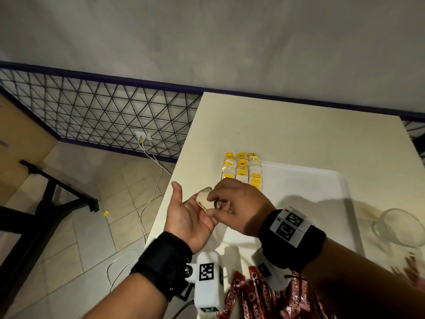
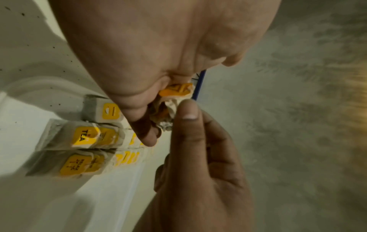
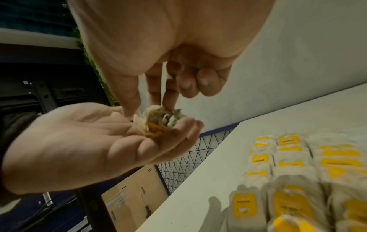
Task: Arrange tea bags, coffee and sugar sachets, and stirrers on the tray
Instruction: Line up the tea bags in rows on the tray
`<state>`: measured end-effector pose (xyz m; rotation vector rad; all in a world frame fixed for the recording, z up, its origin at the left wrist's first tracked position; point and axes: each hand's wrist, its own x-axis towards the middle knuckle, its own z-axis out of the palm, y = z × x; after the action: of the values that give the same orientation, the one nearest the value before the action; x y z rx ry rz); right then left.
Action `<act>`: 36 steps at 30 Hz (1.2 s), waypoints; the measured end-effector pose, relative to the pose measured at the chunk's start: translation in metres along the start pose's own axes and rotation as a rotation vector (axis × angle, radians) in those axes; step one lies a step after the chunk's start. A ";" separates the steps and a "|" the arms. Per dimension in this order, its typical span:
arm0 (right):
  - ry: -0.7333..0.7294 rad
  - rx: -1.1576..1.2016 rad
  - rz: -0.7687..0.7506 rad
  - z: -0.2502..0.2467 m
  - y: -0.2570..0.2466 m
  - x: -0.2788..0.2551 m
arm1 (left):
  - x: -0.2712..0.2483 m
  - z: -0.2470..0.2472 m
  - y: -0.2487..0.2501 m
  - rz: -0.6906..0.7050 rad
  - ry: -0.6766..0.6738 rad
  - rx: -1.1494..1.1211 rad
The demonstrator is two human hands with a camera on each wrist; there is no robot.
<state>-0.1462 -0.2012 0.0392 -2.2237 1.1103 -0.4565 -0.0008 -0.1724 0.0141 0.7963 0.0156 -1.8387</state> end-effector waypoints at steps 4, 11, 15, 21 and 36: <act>-0.033 -0.114 0.080 -0.008 0.001 -0.005 | -0.003 0.006 -0.007 0.011 -0.031 -0.004; -0.017 -0.114 0.090 -0.015 0.006 -0.007 | -0.006 0.014 -0.016 0.021 -0.070 -0.008; -0.070 -0.096 0.080 -0.019 0.010 -0.009 | -0.005 0.013 -0.018 0.023 -0.054 0.006; -0.077 -0.126 0.052 -0.024 0.007 -0.010 | -0.004 0.011 -0.020 0.002 -0.018 0.036; 0.039 0.113 0.062 -0.044 0.001 0.001 | -0.011 -0.010 0.004 0.272 0.222 0.737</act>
<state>-0.1705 -0.2181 0.0721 -2.0851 1.1421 -0.5253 0.0100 -0.1612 0.0136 1.4290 -0.6288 -1.4773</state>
